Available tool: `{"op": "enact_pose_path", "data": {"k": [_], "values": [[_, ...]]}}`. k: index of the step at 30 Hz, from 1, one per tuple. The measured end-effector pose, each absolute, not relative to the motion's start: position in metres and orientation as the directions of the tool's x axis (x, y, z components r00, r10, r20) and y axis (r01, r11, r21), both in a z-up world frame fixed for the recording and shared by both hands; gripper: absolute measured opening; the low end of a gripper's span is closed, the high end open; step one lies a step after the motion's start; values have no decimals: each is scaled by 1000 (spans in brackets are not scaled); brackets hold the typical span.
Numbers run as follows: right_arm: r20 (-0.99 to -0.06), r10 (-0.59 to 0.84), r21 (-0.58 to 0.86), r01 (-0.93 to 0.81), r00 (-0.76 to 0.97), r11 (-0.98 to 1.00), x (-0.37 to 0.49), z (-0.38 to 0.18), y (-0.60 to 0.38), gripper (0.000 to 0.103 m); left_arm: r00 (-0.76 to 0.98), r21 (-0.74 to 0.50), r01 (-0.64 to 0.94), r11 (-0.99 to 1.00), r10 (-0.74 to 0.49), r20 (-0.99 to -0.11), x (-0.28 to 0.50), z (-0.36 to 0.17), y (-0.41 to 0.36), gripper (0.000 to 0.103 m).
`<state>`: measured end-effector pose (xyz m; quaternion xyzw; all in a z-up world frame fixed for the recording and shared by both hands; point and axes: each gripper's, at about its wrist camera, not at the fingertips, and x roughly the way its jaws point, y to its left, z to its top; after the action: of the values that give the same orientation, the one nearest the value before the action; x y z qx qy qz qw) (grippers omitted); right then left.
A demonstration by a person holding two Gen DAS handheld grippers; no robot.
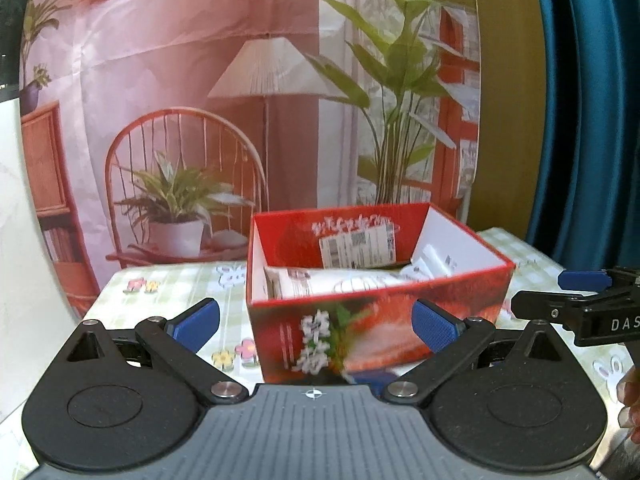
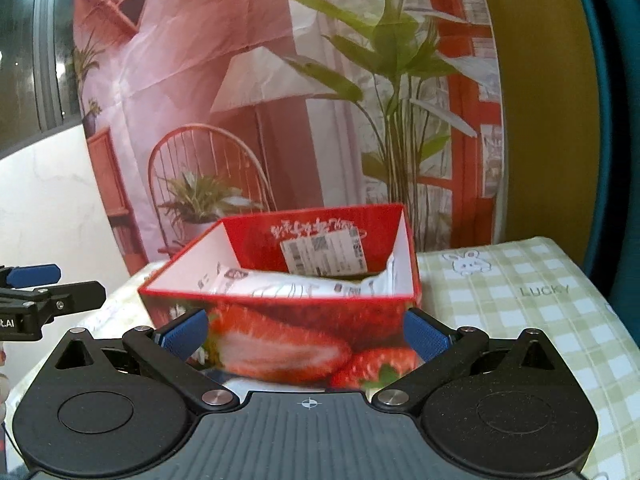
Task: Organize soft objects
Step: 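Withdraw both tools from the box and lower toward the blue packet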
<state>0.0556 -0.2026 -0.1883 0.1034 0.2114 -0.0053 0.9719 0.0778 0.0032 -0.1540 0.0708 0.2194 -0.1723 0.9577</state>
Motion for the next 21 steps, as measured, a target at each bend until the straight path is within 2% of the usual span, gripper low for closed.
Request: {"op": "enact_pose_path", "data": {"k": [21], "values": [[-470,-41,59,77,882,995,18,-241,-179,103,794,-15,318,948,-275,-543,64,-197,24,103]]}}
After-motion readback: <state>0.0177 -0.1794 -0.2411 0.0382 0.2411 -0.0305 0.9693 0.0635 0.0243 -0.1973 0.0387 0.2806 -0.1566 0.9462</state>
